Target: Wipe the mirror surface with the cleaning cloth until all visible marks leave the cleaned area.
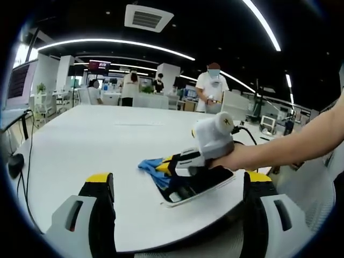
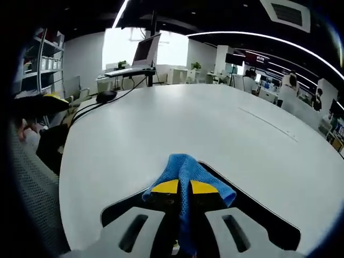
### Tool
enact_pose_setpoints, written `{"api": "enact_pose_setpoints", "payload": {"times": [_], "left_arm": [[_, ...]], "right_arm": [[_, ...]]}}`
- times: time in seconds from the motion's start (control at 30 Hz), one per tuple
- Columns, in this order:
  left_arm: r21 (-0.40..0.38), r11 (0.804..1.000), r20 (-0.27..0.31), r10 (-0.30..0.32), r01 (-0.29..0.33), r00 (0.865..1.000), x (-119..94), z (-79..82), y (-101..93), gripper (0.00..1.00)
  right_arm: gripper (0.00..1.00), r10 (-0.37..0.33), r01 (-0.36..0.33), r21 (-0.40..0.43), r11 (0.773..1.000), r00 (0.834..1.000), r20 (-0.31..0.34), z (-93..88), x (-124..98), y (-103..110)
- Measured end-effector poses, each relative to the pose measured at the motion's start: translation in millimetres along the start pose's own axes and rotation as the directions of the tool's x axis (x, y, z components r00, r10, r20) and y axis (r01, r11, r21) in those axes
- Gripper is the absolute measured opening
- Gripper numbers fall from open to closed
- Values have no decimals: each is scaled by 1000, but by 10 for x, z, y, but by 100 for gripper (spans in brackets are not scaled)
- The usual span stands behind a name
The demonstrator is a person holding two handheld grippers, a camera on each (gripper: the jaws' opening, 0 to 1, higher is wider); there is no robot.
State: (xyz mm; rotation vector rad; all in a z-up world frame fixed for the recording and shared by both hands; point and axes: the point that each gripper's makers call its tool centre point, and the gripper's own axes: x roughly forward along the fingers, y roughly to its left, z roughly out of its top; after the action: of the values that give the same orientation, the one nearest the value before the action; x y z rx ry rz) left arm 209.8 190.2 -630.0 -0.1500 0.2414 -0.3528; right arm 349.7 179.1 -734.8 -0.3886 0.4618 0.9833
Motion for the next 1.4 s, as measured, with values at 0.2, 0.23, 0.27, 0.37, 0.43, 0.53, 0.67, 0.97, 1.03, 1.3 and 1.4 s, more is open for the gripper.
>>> {"api": "enact_pose_setpoints", "payload": {"times": [0.2,0.23,0.27,0.37,0.43,0.53,0.67,0.97,1.03,1.3,1.4], "left_arm": [[5,1000,-7,-5,5,1000,4,-10,-12,98],[5,1000,-8,-5,5,1000,5,-11,-12,98],[5,1000,-7,-4,4,1000,5,-11,-11,99],[3,1000,-9,-3,3,1000,4,-14,-12,99],[0,1000,-9,-2,2,1000,3,-16,-8,99],[-2,1000,-8,-3,3,1000,1,-16,-3,99],[-2,1000,-7,-4,4,1000,-2,-17,-6,99],[1,1000,-2,-17,17,1000,-3,-13,-21,99],[1,1000,0,-16,16,1000,-3,-11,-19,99],[-1,1000,11,-12,12,1000,-4,6,-23,99],[-3,1000,17,-11,11,1000,-5,16,-26,99]], "right_arm": [[0,-20,20,-6,1000,1000,-14,48,100,-120],[0,-22,22,-5,1000,1000,-18,55,114,-142],[0,-24,24,0,1000,999,-25,62,137,-173],[1,-34,33,-3,999,999,-38,76,183,-229],[1,-38,38,-2,999,998,-42,81,210,-261],[1,-41,42,9,999,998,-48,80,194,-239],[1,-38,38,8,999,998,-45,86,160,-198],[0,-23,22,-24,999,999,-43,71,166,-218],[0,-17,16,-23,1000,999,-40,66,156,-217],[0,-9,3,-94,996,998,-60,28,91,-265],[0,-10,3,-102,995,998,-69,-1,59,-300]]}}
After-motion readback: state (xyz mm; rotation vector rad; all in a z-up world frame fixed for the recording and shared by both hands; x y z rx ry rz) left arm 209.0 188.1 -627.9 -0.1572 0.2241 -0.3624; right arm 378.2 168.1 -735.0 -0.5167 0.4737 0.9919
